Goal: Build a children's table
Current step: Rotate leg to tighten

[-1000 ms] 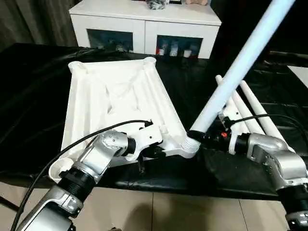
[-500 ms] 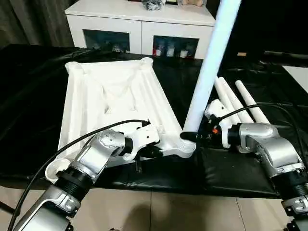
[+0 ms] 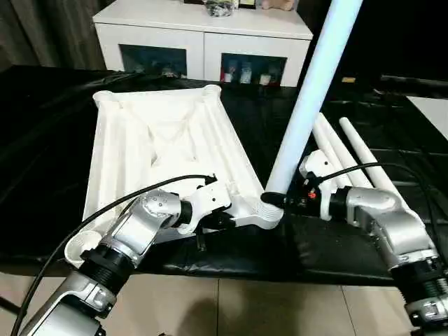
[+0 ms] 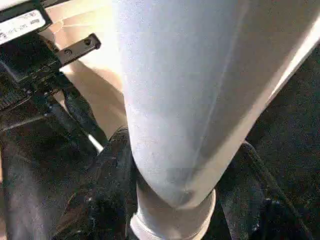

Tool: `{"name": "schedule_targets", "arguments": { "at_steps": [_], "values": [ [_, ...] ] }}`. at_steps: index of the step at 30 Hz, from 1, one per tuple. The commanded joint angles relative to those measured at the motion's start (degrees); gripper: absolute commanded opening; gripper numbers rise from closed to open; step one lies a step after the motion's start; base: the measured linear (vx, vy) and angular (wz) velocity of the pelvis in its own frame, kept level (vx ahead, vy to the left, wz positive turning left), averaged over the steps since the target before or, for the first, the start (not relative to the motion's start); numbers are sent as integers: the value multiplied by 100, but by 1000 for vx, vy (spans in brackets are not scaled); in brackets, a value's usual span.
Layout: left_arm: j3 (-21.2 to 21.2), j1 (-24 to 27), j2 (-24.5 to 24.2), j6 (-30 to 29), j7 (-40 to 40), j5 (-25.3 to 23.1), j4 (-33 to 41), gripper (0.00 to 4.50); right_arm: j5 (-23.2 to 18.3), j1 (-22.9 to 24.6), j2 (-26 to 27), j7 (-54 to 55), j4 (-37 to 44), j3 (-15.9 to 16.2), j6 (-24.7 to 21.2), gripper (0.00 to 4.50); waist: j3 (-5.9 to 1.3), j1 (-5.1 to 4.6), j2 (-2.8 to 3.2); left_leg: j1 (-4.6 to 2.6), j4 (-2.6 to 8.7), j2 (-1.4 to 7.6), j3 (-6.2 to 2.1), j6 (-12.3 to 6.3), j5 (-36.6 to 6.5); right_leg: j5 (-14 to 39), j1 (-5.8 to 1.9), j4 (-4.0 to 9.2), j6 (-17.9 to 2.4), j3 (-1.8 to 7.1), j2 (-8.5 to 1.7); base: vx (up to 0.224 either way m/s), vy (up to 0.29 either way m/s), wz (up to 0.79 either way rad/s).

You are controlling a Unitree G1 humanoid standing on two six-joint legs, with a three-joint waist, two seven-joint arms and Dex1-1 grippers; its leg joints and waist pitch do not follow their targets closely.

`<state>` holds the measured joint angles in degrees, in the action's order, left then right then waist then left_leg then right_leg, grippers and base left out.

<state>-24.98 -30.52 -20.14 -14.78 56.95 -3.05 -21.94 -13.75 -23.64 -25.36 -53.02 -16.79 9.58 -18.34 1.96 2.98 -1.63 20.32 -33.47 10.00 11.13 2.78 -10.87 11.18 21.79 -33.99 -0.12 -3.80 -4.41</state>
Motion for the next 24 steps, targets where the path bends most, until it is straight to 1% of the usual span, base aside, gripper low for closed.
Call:
{"name": "schedule_targets", "arguments": {
  "at_steps": [1, 3, 4, 5, 6, 7, 8, 9, 10, 12, 13, 14, 15, 16, 17, 18, 19, 20, 21, 22, 23, 24],
  "values": [
    [98, -48, 55, 77, 13, 70, 318, 0, 458, 492, -16, 283, -815, 409, -306, 186, -150, -25, 56, -105, 517, 377, -280, 195, -2741, 3179, -8, 633, -654, 282, -487, 0, 0, 0],
    [95, -49, 59, 76, 16, 75, 315, 0, 450, 520, 11, 279, -777, 394, -355, 186, -135, -38, 57, -135, 508, 367, -284, 201, -2895, 3382, 23, 675, -587, 272, -484, 0, 0, 0],
    [93, -49, 60, 75, 16, 76, 316, 0, 463, 530, 19, 277, -759, 388, -369, 186, -136, -50, 61, -151, 513, 364, -297, 211, -2986, 3495, 26, 690, -534, 256, -485, 0, 0, 0],
    [91, -45, 59, 75, 22, 81, 318, 0, 485, 530, 36, 284, -758, 375, -375, 186, -144, -64, 66, -138, 530, 370, -313, 221, -3020, 3439, 7, 686, -517, 250, -481, 0, 0, 0],
    [92, -42, 58, 78, 26, 86, 316, 0, 499, 524, 54, 301, -764, 361, -387, 186, -151, -69, 64, -139, 538, 377, -314, 227, -3010, 3344, 4, 678, -528, 251, -477, 0, 0, 0],
    [93, -40, 57, 80, 29, 89, 315, 0, 504, 518, 66, 313, -771, 351, -393, 186, -160, -72, 73, -132, 555, 383, -311, 235, -2976, 3109, -8, 661, -589, 255, -468, 0, 0, 0],
    [137, -24, 80, 21, 18, 137, 304, 0, 505, 496, 107, 399, -793, 316, -398, 186, -168, -78, 53, -128, 562, 383, -296, 227, -2919, 2893, -17, 651, -658, 260, -463, 0, 0, 0],
    [153, -18, 89, 0, 14, 154, 300, 0, 505, 488, 120, 429, -800, 304, -399, 186, -162, -77, 63, -121, 567, 385, -296, 226, -2909, 2830, -15, 644, -693, 267, -465, 0, 0, 0],
    [194, -17, 120, -53, -30, 184, 270, 0, 499, 449, 185, 582, -853, 247, -408, 186, -153, -89, 60, -125, 567, 379, -288, 231, -2934, 2817, -3, 643, -721, 270, -460, 0, 0, 0],
    [284, -22, 201, -165, -131, 255, 223, 0, 523, 357, 325, 943, -1004, 127, -390, 186, -148, -111, 56, -133, 559, 368, -290, 243, -3003, 2971, 6, 659, -714, 266, -470, 0, 0, 0],
    [319, -24, 234, -209, -169, 285, 211, 0, 541, 321, 376, 1082, -1067, 84, -375, 186, -142, -136, 45, -128, 552, 361, -298, 250, -3044, 3132, 13, 664, -682, 256, -476, 0, 0, 0],
    [392, -63, 316, -314, -339, 286, 173, 0, 550, 233, 510, 1401, -1186, -29, -389, 186, -144, -153, 42, -119, 549, 351, -317, 256, -3062, 3316, 3, 680, -615, 235, -487, 0, 0, 0],
    [471, -136, 426, -471, -537, 285, 143, 0, 568, 109, 689, 1846, -1341, -175, -405, 186, -139, -176, 33, -93, 556, 351, -326, 259, -3048, 3377, -9, 676, -582, 231, -489, 0, 0, 0],
    [471, -136, 426, -471, -537, 285, 143, 0, 568, 109, 689, 1846, -1341, -175, -405, 186, -148, -200, 37, -42, 568, 348, -353, 283, -2925, 3421, -44, 655, -545, 222, -507, -18, 9, -20],
    [622, -284, 647, -750, -892, 303, 95, 0, 553, -82, 971, 2440, -1561, -378, -473, 186, -140, -210, 33, -24, 569, 340, -367, 274, -2945, 3578, -62, 688, -440, 195, -504, -18, 9, -20],
    [711, -366, 779, -905, -1081, 329, 71, 0, 533, -174, 1108, 2690, -1667, -466, -517, 186, -134, -238, 43, -47, 563, 338, -355, 297, -2981, 3625, -26, 689, -441, 202, -499, 0, 0, 0],
    [791, -468, 935, -1033, -1299, 336, 24, 0, 551, -281, 1261, 3015, -1796, -537, -501, 186, -121, -270, 66, -123, 519, 304, -370, 325, -3167, 3881, 45, 761, -399, 152, -493, 0, 0, 0],
    [876, -582, 1120, -1207, -1583, 309, -30, 0, 554, -397, 1432, 3301, -1930, -596, -500, 186, -111, -340, 68, -151, 490, 291, -385, 337, -3315, 3989, 59, 795, -360, 99, -482, 0, 0, 0],
    [971, -732, 1383, -1429, -1963, 260, -106, 0, 592, -567, 1665, 3723, -2130, -645, -523, 186, -104, -349, 69, -148, 492, 289, -408, 324, -3372, 4039, 40, 822, -319, 55, -486, 0, 0, 0],
    [977, -770, 1467, -1518, -2038, 249, -108, 0, 618, -634, 1739, 3887, -2218, -653, -524, 186, -103, -392, 130, -120, 518, 305, -444, 319, -3462, 3891, -24, 833, -307, -5, -492, -28, 29, -19],
    [964, -802, 1552, -1604, -2101, 229, -87, 0, 627, -715, 1817, 4015, -2337, -656, -523, 186, -124, -445, 140, -34, 575, 334, -490, 307, -3498, 3475, -149, 808, -320, -71, -495, -28, 29, -19],
    [944, -842, 1675, -1707, -2205, 193, -39, 0, 627, -832, 1928, 4188, -2506, -670, -515, 186, -136, -432, 191, -26, 597, 354, -509, 323, -3504, 3234, -176, 778, -376, -59, -505, 0, 0, 0]
  ]
}}
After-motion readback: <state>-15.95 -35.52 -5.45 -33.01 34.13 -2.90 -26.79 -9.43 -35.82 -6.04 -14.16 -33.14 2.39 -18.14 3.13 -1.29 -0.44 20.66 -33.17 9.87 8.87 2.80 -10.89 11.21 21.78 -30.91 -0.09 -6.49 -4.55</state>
